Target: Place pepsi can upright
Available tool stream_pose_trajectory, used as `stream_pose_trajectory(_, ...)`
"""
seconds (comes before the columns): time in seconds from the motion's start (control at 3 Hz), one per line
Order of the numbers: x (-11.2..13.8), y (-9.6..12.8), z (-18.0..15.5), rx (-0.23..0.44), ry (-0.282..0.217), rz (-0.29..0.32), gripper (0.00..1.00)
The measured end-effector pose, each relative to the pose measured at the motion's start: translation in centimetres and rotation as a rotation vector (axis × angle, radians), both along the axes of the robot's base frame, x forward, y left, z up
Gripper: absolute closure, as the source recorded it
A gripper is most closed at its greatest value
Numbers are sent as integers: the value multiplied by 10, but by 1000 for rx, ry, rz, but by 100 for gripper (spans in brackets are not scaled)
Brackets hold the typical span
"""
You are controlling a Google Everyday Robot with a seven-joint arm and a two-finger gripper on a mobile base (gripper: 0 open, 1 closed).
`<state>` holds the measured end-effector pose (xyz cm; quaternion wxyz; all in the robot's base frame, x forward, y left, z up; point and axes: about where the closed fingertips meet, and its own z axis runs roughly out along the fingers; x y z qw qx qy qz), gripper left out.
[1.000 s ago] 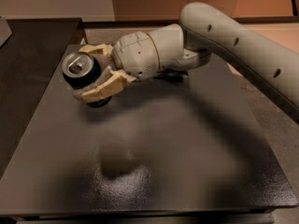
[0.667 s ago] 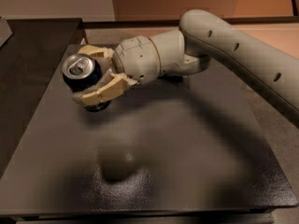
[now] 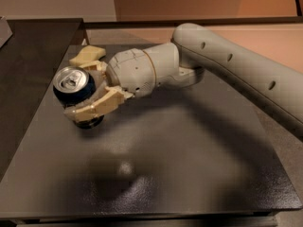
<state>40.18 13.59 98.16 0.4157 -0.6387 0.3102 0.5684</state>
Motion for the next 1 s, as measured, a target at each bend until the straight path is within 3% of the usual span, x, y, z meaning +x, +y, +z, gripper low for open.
stream_pose_trajectory(0.67,-23,18,-15,-9,64,60,100)
stream_pose_trajectory(1.0,-31,17,-23,-41,127,-8,100)
